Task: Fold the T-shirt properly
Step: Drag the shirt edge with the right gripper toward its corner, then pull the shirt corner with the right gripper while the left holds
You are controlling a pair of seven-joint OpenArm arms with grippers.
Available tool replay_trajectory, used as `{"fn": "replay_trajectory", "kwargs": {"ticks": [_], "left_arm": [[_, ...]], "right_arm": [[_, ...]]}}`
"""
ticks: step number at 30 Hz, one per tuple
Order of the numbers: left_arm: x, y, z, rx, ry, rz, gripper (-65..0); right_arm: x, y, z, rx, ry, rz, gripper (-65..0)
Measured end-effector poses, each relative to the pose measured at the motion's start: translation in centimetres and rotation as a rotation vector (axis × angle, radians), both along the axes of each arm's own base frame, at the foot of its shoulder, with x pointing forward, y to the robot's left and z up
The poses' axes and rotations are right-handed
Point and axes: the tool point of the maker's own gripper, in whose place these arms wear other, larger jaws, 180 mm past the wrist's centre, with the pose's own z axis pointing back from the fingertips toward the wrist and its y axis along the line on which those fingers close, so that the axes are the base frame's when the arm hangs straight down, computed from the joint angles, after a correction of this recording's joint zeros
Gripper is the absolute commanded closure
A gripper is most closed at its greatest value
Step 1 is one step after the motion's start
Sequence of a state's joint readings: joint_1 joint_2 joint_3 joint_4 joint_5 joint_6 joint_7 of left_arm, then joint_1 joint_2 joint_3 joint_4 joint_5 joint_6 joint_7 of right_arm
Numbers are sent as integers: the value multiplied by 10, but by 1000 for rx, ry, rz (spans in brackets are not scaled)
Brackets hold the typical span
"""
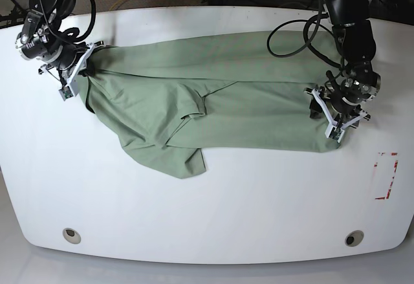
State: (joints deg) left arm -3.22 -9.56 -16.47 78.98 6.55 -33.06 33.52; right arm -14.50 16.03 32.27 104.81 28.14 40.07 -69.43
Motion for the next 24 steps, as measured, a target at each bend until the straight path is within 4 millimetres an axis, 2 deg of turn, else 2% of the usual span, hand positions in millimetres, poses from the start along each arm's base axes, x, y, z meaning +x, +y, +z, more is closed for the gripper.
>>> {"fn": "replay_trajectory", "kwargs": {"ticks": [5, 11, 13, 15, 19, 21, 24], "left_arm": [[0, 3, -2, -5, 0, 3, -358], [0, 3, -2, -8, -2, 4, -358], [0, 3, -2, -8, -1, 4, -358], [0, 3, -2, -7, -1, 4, -358], [0, 3, -2, -8, -2, 4, -358], [0, 3, -2, -8, -1, 4, -358], [0, 3, -2, -7, -1, 4, -358]], "right_arm": [[-17, 5, 1, -8, 14, 22, 0], [-29, 7, 9, 93, -15, -17, 0], [-38, 5, 7, 100, 0, -20, -44], [-46, 6, 3, 106, 22, -22, -146], [-58, -9, 4, 81, 44, -48, -296], [-61, -15, 6, 66, 49, -56, -346], [-58, -12, 9, 88, 39, -42, -363]]}}
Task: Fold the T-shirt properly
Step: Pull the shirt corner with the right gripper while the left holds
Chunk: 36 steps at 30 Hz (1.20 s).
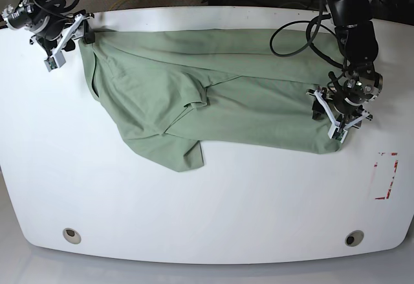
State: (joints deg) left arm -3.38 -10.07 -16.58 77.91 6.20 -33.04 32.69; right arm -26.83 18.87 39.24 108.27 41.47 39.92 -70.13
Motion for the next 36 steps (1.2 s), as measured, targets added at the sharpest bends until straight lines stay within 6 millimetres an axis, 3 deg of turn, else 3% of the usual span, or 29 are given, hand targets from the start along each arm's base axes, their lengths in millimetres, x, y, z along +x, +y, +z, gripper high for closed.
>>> {"fn": "replay_trajectory", "kwargs": {"ticks": [6, 14, 22, 26, 31, 32, 36], "left_arm": [[0, 0, 0, 1, 1, 0, -358], [0, 0, 0, 1, 0, -2, -358], [0, 0, 0, 1, 0, -2, -358], [0, 0, 0, 3, 0, -2, -358], [0, 0, 0, 1, 0, -2, -358], [0, 0, 0, 1, 0, -2, -358], [0, 0, 0, 3, 1, -2, -358]], "right_arm": [[19, 15, 3, 33, -37, 34, -365], [63, 58, -3, 64, -82, 137, -365], [68, 42, -39, 2, 30, 86, -365], [70, 41, -40, 4, 17, 80, -354], [69, 42, -41, 7, 18, 79, -165], [69, 42, -42, 11, 21, 77, -152], [68, 51, -53, 65, 31, 71, -214]]}}
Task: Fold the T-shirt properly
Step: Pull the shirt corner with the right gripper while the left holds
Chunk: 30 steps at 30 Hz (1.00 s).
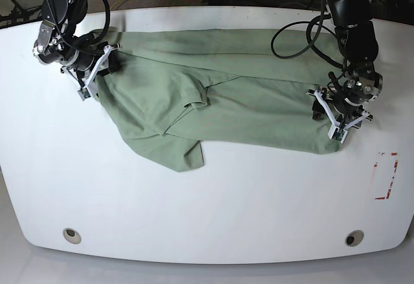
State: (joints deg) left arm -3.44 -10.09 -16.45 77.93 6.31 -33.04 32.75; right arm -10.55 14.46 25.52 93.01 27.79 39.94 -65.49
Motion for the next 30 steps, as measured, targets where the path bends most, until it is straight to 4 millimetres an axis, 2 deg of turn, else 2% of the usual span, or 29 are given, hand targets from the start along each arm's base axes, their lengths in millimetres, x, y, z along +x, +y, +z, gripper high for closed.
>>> {"fn": "replay_trajectory", "kwargs": {"ticks": [2, 7, 9, 13, 17, 21, 30], "left_arm": [[1, 0, 0, 1, -2, 0, -358], [0, 0, 0, 2, 0, 0, -358], [0, 0, 0, 1, 0, 0, -358], [0, 0, 0, 1, 0, 0, -358], [0, 0, 0, 1, 0, 0, -358], [0, 0, 0, 0, -1, 0, -358], [0, 8, 2, 19, 2, -2, -358]], "right_arm": [[0, 4, -1, 19, 3, 5, -201], [-13, 6, -1, -6, 21, 23, -5], [-22, 6, 2, -34, 32, 41, -3], [-19, 8, 18, -68, -16, 64, -8], [-25, 11, 30, -96, -43, 89, -8], [-38, 13, 30, -111, -21, 101, -6], [-69, -4, 27, -71, 24, 21, -8]]}}
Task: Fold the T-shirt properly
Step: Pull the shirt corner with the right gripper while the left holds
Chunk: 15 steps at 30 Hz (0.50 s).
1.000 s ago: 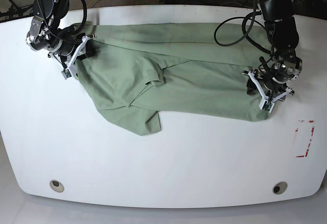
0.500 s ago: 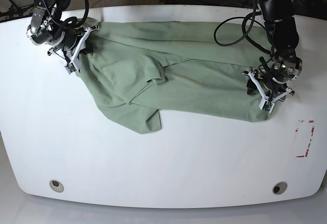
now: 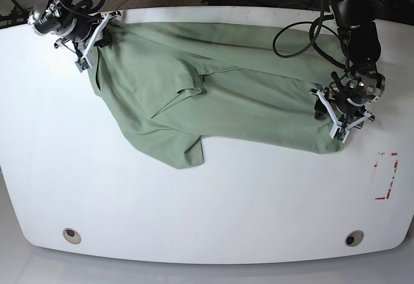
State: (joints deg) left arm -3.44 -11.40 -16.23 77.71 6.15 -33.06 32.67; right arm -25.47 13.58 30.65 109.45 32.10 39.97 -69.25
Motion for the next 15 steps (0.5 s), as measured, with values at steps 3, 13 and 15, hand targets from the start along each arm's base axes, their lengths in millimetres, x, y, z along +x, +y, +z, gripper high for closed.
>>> {"fn": "replay_trajectory", "kwargs": {"ticks": [3, 13, 15], "left_arm": [[0, 2, 0, 5, 1, 0, -358], [0, 2, 0, 5, 3, 1, -361], [0, -1, 1, -10, 4, -11, -363]], "right_arm": [[-1, -10, 3, -6, -7, -30, -8], [-2, -27, -8, -4, 29, -64, -65], [-4, -28, -9, -8, 33, -63, -214]]}}
